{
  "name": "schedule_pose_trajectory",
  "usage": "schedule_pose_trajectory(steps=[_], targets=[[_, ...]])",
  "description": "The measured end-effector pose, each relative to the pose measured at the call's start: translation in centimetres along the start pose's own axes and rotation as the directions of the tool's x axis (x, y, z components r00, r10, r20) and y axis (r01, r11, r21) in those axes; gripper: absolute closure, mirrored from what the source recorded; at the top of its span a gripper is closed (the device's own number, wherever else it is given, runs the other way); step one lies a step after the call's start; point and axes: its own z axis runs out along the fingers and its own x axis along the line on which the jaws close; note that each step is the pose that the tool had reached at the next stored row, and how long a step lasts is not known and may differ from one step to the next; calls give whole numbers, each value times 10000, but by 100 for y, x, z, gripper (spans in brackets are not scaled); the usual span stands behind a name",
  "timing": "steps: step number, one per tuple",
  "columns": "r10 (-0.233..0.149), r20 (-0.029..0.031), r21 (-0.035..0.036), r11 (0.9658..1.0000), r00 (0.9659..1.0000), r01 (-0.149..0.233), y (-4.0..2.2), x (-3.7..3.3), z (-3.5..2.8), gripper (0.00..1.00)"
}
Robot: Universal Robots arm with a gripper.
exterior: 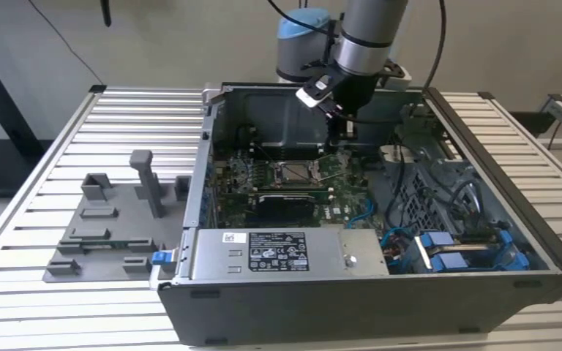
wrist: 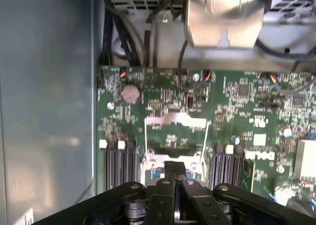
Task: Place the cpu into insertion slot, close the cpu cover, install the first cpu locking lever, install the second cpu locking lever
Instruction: 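Close the cpu cover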
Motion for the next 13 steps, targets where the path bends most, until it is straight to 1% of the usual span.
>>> schedule_pose_trajectory(steps=[9,10,11,13], targets=[[15,-4,315,9995,10000,-15,401,-4,-9,89],[16,-3,346,9994,10000,-16,435,-5,-7,89],[16,-7,360,9994,10000,-16,450,-5,4,89],[16,-6,364,9993,10000,-16,454,-7,35,89]])
